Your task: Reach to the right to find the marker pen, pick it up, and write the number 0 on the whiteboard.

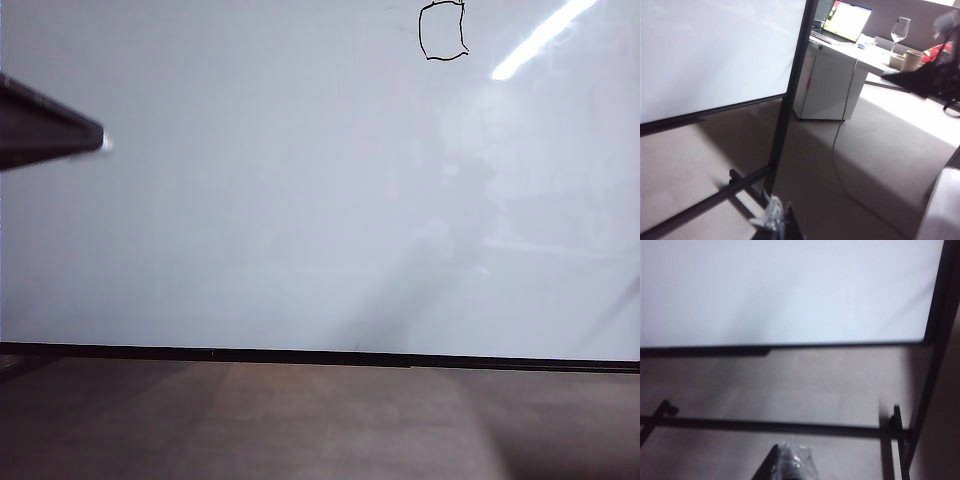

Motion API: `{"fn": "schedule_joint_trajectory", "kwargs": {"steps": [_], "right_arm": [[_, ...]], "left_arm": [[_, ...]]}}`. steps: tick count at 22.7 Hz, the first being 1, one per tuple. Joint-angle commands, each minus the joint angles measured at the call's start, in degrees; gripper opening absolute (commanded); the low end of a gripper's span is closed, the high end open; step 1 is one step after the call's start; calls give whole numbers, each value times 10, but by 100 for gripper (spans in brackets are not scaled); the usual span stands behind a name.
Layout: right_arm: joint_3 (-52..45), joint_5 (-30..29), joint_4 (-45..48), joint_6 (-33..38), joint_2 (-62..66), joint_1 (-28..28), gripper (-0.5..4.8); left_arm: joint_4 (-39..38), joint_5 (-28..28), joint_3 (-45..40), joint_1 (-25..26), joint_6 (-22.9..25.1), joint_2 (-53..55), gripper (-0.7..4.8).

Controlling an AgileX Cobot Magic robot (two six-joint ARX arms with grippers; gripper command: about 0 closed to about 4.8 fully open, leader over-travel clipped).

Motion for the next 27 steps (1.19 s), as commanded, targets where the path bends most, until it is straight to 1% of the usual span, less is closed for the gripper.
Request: {"fn": "schedule_joint_trajectory", "kwargs": {"steps": [1, 4, 9, 10, 12, 13, 14, 16, 20, 23, 25, 27], "right_arm": [[-18, -1, 21, 6, -1, 1, -2], [-50, 1, 48, 4, -8, 1, -2], [-62, 8, 89, 4, -29, 0, -3], [-62, 17, 89, 5, -32, 0, -3], [-62, 16, 76, 5, -41, -1, -2], [-62, 14, 67, 5, -47, 0, -1], [-62, 14, 66, 4, -49, 0, -1], [-62, 13, 54, 5, -49, 0, -1], [-62, 16, 55, 4, -49, -1, -1], [-62, 16, 54, 4, -49, -1, -1], [-62, 16, 54, 4, -49, -1, -1], [-62, 16, 54, 4, -49, -1, -1]], "left_arm": [[-15, 0, 0, -1, 1, 1, -6], [-43, 4, 0, -1, -2, 0, -6], [-47, 5, 0, -1, -1, 0, -6], [-47, 4, 0, -1, -1, 0, -6], [-50, 6, 1, 6, -1, -9, -6], [-51, 17, 1, 21, -1, -14, -6], [-51, 29, 1, 43, -1, -14, -6], [-51, 57, 1, 123, -1, -16, -6], [-53, 61, 1, 297, -1, -35, -6], [-53, 54, 1, 412, -1, -82, -6], [-38, 54, 1, 468, -1, -87, -6], [-38, 52, 1, 499, -1, -87, -6]]}}
